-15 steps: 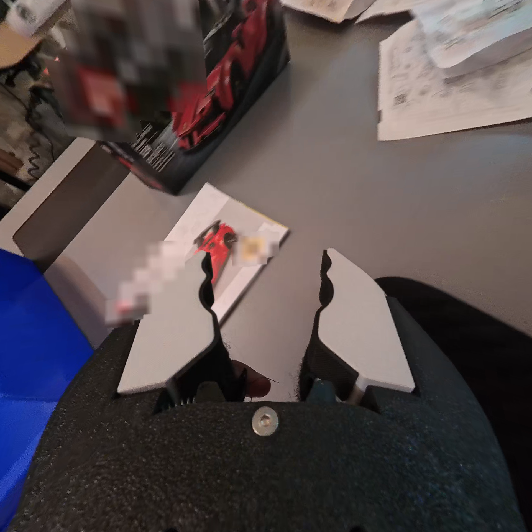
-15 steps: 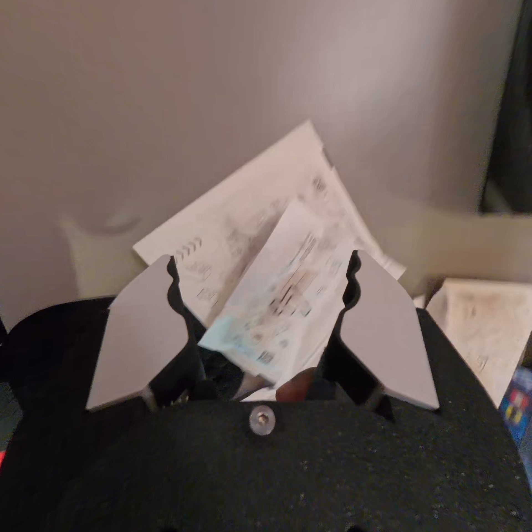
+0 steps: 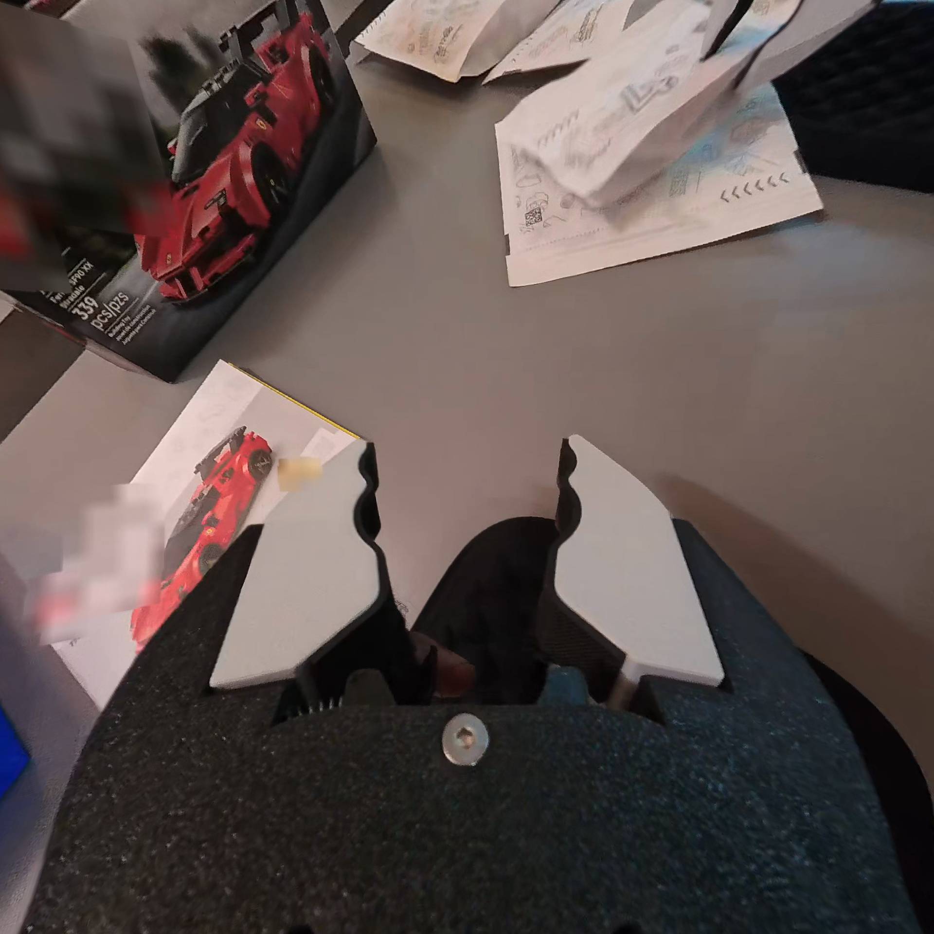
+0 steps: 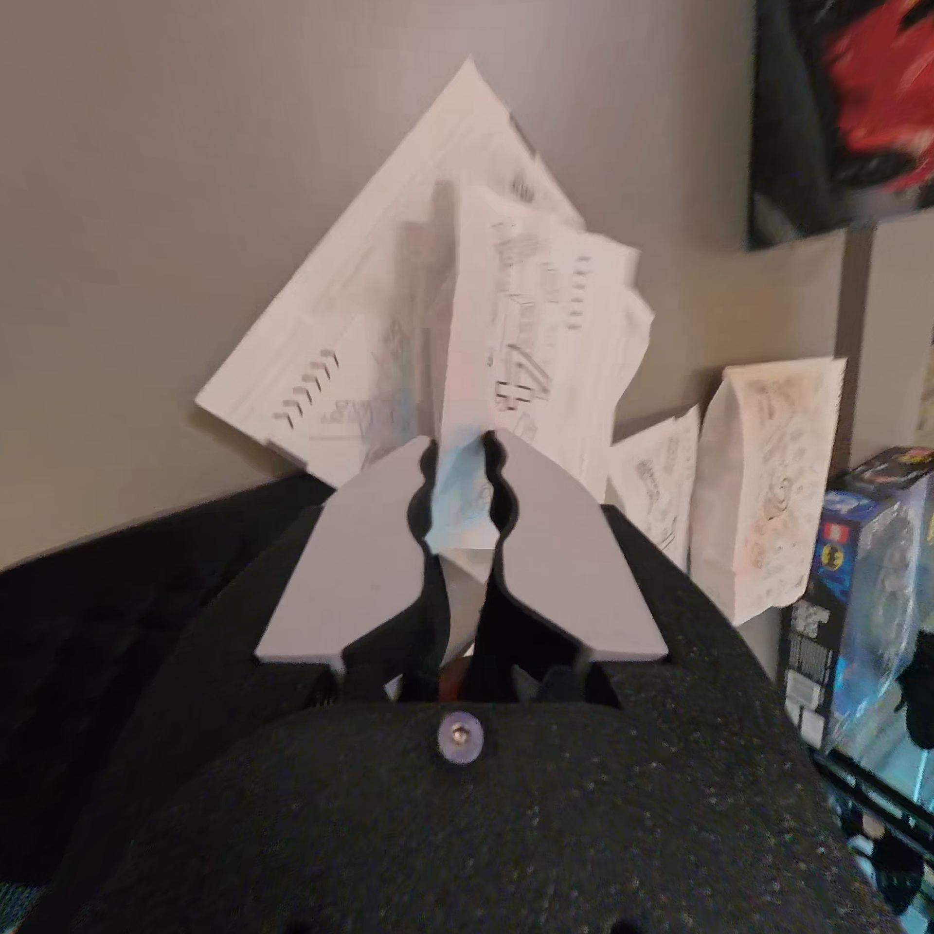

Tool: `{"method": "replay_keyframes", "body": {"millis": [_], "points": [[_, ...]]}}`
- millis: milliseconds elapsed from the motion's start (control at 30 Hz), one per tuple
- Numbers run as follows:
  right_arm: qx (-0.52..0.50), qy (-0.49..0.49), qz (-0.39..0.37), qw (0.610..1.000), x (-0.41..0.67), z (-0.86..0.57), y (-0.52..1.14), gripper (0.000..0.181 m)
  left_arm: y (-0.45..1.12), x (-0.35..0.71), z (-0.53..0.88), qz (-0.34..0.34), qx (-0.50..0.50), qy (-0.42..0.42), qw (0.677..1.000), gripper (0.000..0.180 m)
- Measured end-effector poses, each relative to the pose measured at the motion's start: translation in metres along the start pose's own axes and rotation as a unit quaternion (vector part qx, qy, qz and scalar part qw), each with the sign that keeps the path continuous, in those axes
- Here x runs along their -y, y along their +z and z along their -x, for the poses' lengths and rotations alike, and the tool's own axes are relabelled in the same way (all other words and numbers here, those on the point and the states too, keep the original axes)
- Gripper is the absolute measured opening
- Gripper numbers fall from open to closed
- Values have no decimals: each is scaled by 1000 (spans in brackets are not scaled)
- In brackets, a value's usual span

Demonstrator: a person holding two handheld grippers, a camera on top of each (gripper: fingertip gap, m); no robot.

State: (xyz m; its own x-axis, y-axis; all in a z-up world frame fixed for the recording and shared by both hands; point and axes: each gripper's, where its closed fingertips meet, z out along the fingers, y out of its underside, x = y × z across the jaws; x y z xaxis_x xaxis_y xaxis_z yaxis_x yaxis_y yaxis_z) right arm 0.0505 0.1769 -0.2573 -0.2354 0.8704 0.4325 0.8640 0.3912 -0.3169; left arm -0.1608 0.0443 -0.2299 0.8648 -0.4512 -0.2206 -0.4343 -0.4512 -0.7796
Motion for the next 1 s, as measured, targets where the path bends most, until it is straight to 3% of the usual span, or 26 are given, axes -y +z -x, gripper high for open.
{"method": "replay_keyframes", "body": {"millis": [367, 700, 800, 933, 1000], "points": [[68, -115, -103, 986, 117, 52, 22, 12, -21, -7, 8, -27, 26, -21, 999, 65], [129, -108, -144, 975, 149, 89, 18, 13, -19, 0, -8, -44, -16, -20, 999, 63], [138, -94, -142, 976, 136, 84, 14, 36, -13, 1, -13, -35, -25, -7, 999, 63], [227, -30, -167, 959, 118, 81, -11, 56, -7, 1, -32, -22, -65, 12, 998, 59], [204, -3, -148, 968, 96, 56, -14, 71, -1, -2, -37, -3, -65, 34, 997, 59]]}}
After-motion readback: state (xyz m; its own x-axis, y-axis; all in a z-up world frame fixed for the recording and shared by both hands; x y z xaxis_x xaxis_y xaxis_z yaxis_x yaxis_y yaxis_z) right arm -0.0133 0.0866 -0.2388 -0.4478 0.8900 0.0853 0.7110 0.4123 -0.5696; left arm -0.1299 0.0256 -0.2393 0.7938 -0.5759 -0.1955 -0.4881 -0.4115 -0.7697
